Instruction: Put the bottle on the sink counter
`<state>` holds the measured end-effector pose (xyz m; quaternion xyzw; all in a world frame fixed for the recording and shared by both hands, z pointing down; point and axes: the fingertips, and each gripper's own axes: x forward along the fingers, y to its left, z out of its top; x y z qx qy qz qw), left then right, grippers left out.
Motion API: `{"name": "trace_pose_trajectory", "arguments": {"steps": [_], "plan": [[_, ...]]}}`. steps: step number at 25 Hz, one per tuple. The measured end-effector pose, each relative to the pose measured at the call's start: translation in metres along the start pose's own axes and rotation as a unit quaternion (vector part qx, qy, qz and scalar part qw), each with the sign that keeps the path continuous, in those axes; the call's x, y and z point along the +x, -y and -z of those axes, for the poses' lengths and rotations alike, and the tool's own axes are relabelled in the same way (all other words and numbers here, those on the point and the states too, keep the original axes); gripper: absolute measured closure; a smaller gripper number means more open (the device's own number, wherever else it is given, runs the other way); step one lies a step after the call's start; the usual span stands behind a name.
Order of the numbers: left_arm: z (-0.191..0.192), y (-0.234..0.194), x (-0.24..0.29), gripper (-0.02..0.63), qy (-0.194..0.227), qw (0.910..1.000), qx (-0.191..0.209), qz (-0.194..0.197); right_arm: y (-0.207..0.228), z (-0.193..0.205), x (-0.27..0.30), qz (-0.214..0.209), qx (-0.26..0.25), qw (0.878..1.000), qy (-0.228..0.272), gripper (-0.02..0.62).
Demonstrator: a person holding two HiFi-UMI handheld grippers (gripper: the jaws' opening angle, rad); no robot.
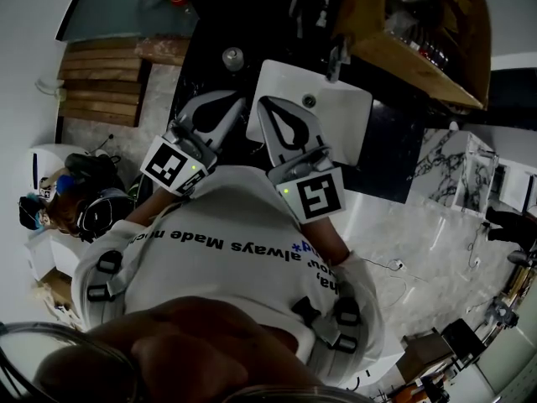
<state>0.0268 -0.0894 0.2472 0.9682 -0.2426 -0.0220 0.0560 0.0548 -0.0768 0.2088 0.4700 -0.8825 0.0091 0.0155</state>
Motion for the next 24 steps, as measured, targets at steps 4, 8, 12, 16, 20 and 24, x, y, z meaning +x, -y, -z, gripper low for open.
{"name": "trace_pose_trajectory", "arguments": {"steps": [4, 8, 12, 16, 20, 24], "plan": [[-0.001, -0.002, 0.001, 0.603, 0.004, 1.0000, -0.001, 0.001, -0.001, -0.002, 0.001, 0.002, -0.007, 1.000, -0.002, 0.591], [-0.002, -0.005, 0.002, 0.603, 0.006, 1.0000, 0.004, 0.002, 0.002, -0.003, 0.004, 0.004, -0.007, 1.000, -0.001, 0.591], [-0.004, -0.008, 0.005, 0.603, 0.010, 0.9999, 0.005, 0.002, 0.005, -0.001, 0.006, 0.005, -0.009, 1.000, -0.007, 0.592], [-0.004, -0.008, 0.006, 0.603, 0.008, 1.0000, 0.004, 0.000, 0.008, 0.000, 0.007, 0.004, -0.009, 1.000, -0.009, 0.592], [-0.004, -0.009, 0.007, 0.603, 0.008, 1.0000, 0.004, -0.002, 0.008, 0.001, 0.008, 0.002, -0.008, 1.000, -0.012, 0.592], [-0.005, -0.010, 0.008, 0.603, 0.007, 1.0000, 0.006, -0.003, 0.010, -0.001, 0.009, 0.000, -0.009, 1.000, -0.011, 0.592]]}}
